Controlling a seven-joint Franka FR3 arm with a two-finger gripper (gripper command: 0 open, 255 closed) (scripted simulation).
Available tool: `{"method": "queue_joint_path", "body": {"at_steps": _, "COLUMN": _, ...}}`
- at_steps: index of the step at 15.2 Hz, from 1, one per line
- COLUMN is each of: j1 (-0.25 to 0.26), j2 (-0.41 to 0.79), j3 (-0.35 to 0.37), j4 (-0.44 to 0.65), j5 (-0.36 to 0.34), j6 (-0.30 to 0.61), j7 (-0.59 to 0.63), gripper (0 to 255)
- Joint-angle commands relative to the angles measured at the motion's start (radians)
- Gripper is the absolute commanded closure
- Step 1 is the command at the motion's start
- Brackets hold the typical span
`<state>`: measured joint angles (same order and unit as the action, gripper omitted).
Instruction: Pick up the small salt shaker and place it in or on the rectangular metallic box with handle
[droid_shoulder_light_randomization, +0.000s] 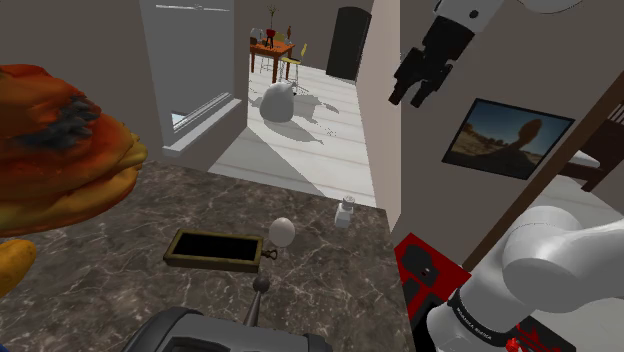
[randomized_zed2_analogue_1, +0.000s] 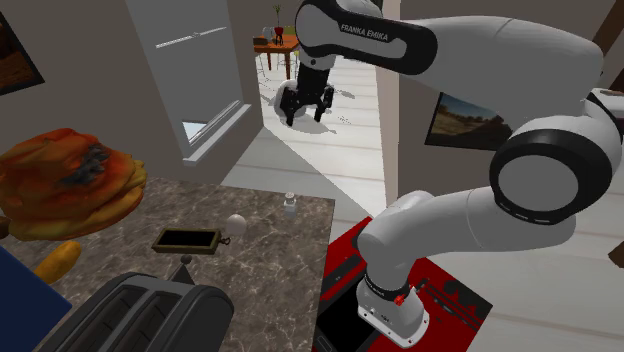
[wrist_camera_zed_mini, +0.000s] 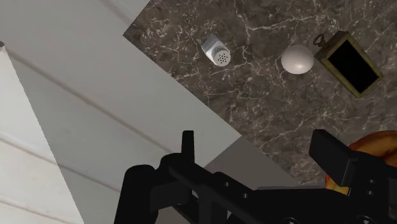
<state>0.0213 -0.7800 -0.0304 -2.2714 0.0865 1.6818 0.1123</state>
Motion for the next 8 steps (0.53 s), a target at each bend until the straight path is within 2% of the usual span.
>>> {"method": "queue_joint_path", "body": {"at_steps": 1, "j1": 0.000, "j2": 0.000, "j3": 0.000, "j4": 0.000, "j5": 0.000, "j6": 0.000, "j7": 0.000, "gripper": 0}}
{"method": "queue_joint_path", "body": {"at_steps": 8, "j1": 0.011, "j2": 0.057, "j3": 0.063, "j4": -0.170, "j5": -0.007, "j6": 0.161, "j7": 0.032, "gripper": 0}}
